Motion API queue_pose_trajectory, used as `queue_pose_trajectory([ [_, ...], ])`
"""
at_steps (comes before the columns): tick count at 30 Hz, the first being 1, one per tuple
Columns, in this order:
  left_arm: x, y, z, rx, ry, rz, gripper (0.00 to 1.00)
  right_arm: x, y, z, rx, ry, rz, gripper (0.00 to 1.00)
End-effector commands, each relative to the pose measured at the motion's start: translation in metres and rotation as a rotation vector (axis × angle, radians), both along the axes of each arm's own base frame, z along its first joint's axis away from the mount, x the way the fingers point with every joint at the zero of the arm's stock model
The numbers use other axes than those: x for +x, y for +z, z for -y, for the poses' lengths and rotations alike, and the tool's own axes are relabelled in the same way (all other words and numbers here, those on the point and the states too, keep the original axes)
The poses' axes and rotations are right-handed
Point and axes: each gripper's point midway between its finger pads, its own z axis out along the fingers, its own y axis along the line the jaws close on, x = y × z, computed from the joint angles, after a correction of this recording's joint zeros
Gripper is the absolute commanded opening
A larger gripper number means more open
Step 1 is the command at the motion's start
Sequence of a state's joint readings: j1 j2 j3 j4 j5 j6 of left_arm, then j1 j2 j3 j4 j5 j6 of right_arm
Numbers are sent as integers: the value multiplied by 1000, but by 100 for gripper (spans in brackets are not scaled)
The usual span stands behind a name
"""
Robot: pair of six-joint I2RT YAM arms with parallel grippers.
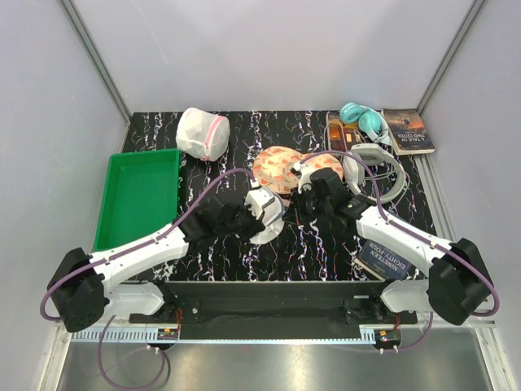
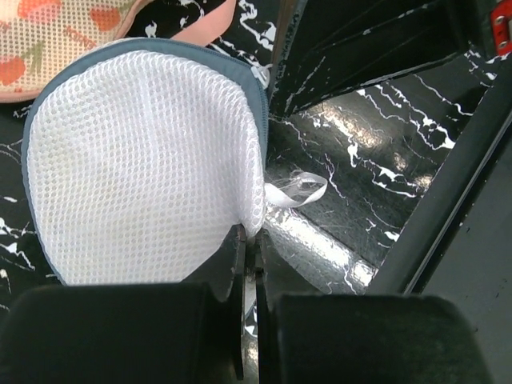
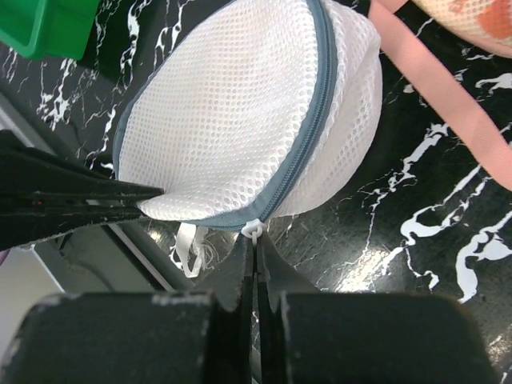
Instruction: Unzip the laundry bag and remove the bra
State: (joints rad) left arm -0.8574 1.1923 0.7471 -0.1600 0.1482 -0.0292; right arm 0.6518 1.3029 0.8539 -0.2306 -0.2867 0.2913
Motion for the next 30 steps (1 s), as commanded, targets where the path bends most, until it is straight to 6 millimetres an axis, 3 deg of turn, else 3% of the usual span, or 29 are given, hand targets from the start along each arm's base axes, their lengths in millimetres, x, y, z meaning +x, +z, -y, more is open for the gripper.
queue_pose_trajectory([
  [1, 2, 15, -14, 20, 60, 12, 9, -3, 14, -9, 57, 71, 0, 0],
  [2, 1, 21, -11, -1, 56, 12, 36, -6, 14, -10, 64, 78, -7, 0],
  [5, -3, 43, -2, -77, 31, 19, 66, -19, 15, -16, 78, 118, -18, 0],
  [9, -1, 63, 11, -165, 8, 41, 71, -37, 21, -27, 109, 158, -24, 0],
  [15, 7, 55, 22, -160, 3, 38, 70, -48, 26, -34, 146, 177, -28, 0],
  [21, 8, 40, 24, -133, -5, 14, 61, -49, 31, -34, 158, 182, -19, 0],
  [28, 8, 30, 22, -119, 4, 7, 7, -45, 24, -33, 139, 153, -30, 0],
  [30, 10, 25, 19, -104, 16, 7, 0, -41, 21, -32, 128, 124, -39, 0],
])
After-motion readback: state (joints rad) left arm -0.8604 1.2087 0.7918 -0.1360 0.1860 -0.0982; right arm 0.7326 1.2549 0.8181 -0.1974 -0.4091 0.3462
